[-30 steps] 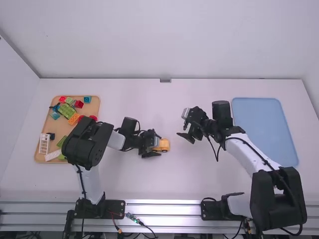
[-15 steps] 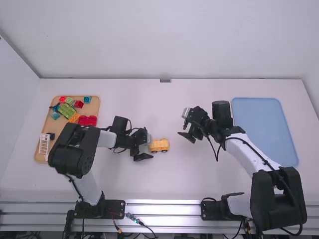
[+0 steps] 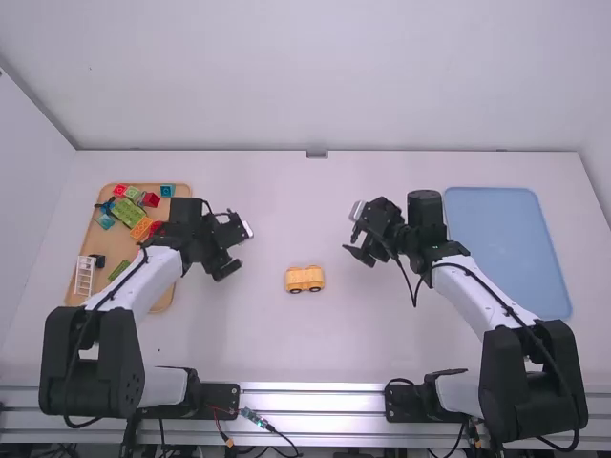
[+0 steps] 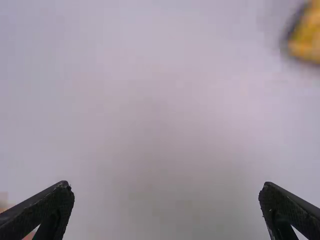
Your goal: Assemble lego blocks to make yellow taxi
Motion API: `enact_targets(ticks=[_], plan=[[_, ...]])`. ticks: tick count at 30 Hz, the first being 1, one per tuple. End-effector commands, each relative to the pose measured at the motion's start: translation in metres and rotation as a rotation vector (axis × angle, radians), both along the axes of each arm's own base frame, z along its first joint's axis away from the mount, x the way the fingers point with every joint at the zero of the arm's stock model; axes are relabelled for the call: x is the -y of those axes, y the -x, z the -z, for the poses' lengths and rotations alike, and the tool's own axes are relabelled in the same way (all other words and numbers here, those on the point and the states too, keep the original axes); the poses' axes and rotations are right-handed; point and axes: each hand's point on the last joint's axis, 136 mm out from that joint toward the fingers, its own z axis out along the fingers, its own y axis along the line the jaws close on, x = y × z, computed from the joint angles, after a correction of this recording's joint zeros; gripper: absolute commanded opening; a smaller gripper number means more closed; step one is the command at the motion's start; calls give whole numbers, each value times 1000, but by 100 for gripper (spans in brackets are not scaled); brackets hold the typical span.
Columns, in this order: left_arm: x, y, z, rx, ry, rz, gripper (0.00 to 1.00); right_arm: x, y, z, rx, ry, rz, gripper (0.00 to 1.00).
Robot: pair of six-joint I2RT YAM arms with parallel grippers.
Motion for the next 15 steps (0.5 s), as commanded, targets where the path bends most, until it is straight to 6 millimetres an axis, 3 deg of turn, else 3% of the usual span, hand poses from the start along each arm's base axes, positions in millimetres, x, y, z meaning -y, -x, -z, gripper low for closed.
enact_targets(ticks=[1, 6, 15], plan=[[-58, -15, -16, 66, -79, -453, 99, 6, -5, -3, 23, 16, 34, 99], [-93, -20, -30, 116, -70, -663, 99, 6, -9, -7, 48, 15, 38, 99], [-149, -24, -85, -17, 145, -689, 99, 12, -14, -5, 58, 44, 79, 99]])
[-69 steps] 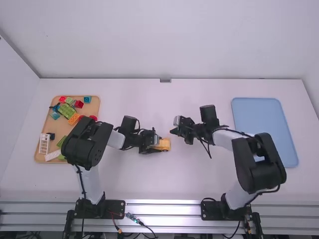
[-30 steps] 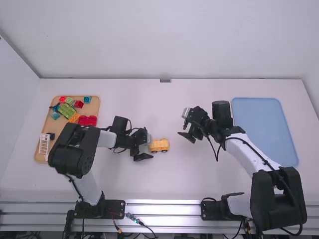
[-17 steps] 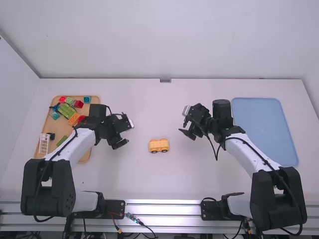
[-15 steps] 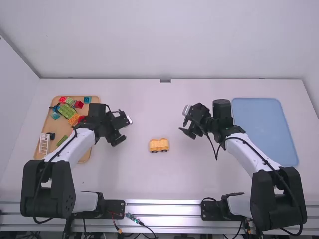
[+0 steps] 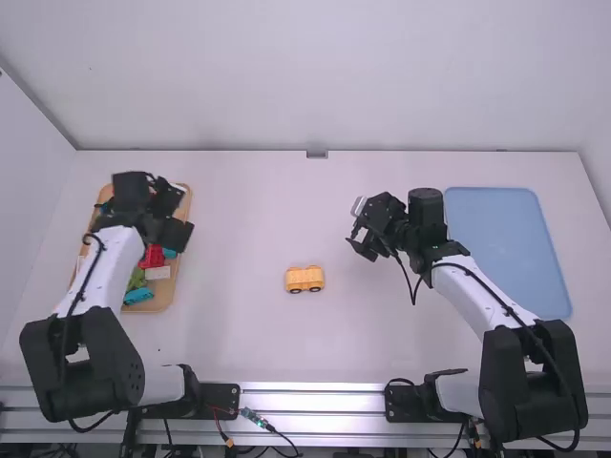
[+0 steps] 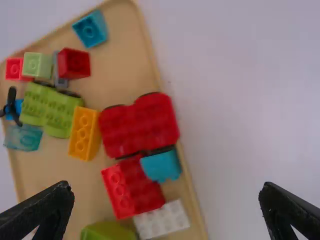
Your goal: Assemble lego blocks to make yellow taxi
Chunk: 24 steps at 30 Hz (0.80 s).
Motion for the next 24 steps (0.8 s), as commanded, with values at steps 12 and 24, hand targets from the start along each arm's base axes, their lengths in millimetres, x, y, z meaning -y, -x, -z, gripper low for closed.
enact_targets(ticks=[12, 24], plan=[[-87, -24, 4, -256, 134, -148, 99, 6, -6, -6, 18, -3, 47, 99], [-96, -52, 29, -155, 76, 72, 99, 5, -11, -12, 53, -9, 49, 99]])
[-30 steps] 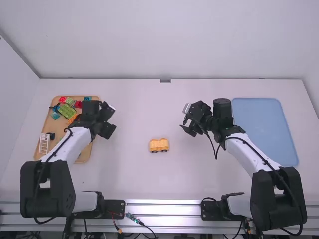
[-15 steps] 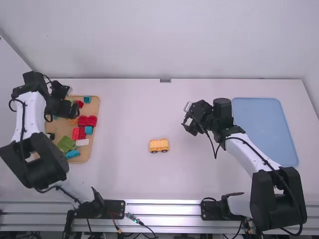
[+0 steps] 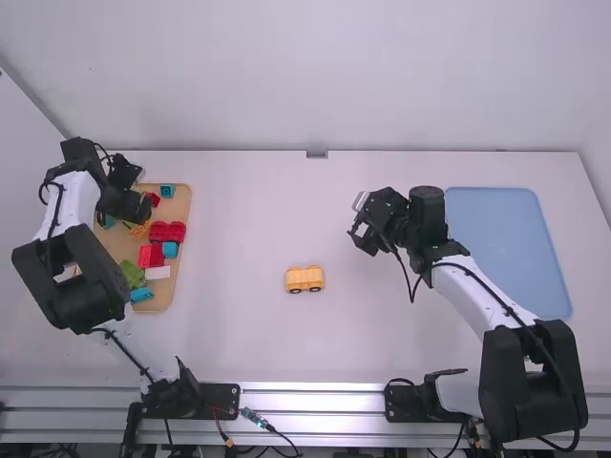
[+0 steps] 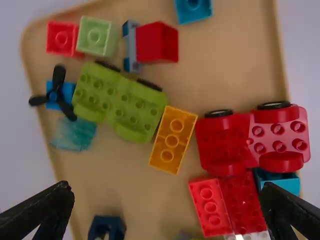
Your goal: Assemble lego blocks to make yellow taxi
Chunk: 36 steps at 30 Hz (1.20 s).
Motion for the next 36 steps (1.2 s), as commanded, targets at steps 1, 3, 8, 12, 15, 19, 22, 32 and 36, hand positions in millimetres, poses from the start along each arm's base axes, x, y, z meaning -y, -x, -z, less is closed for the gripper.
enact_targets(ticks=[1, 3, 8, 12, 15, 19, 22, 32, 36], plan=[[-1, 4, 2, 22, 43, 74, 99, 2, 1, -3, 2, -6, 6, 99], [-11, 4, 0, 61, 70, 57, 99, 2, 2, -2, -8, -13, 13, 99], [-29, 19, 1, 64, 78, 50, 99, 2, 0, -3, -15, -26, 25, 99], [-19, 28, 5, 42, 128, 108, 99, 1, -2, -7, 3, -31, 23, 99], [-19, 27, 8, 10, 140, 113, 99, 0, -3, -10, 18, -36, 23, 99], [-16, 19, 20, -81, 161, 138, 99, 1, -5, -12, 15, -50, 34, 99], [-22, 17, 37, -205, 127, 142, 99, 1, -4, -11, 12, -49, 34, 99], [-15, 14, 76, -393, 23, 149, 99, 1, -5, -11, 14, -48, 36, 99], [-11, 14, 81, -398, 19, 209, 99, 1, -5, -12, 11, -52, 38, 99]])
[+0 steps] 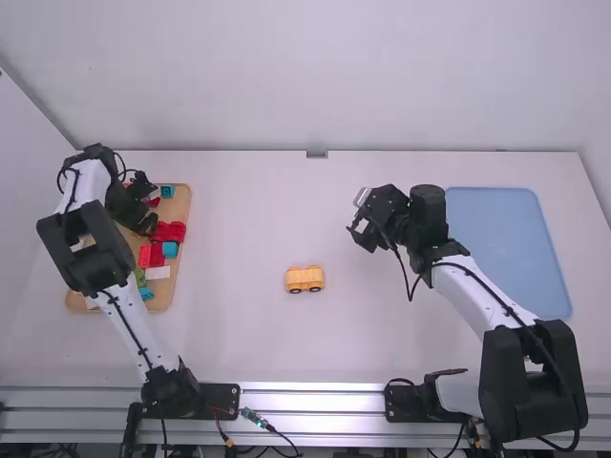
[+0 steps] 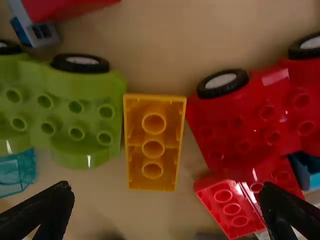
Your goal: Assemble lego blocks to make yellow taxi
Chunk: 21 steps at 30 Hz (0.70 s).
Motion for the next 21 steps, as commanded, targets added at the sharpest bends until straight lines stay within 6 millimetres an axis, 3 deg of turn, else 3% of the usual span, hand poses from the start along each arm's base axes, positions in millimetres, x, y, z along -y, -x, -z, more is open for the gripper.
enact_targets(ticks=[1, 6, 14, 15, 16, 17, 20, 21], plan=[[1, 8, 9, -39, 7, 32, 99, 2, 0, -4, -1, -14, 15, 99], [-7, 5, 9, -4, 16, 42, 99, 2, 0, -5, -3, -23, 20, 99], [-2, 0, 8, 32, 57, 62, 99, 1, -2, -9, 18, -29, 18, 99], [-3, 0, 8, 22, 38, 68, 86, 1, -2, -9, 18, -30, 16, 99], [-2, 0, 8, 21, 38, 68, 81, 1, -2, -9, 18, -30, 16, 99], [-1, 3, 8, 5, 38, 71, 61, 1, -2, -9, 18, -29, 17, 99], [-2, 6, 9, -8, 36, 55, 45, 1, -2, -9, 17, -30, 17, 99], [-3, 8, 9, -9, 45, 52, 44, 1, -2, -9, 18, -29, 17, 99]])
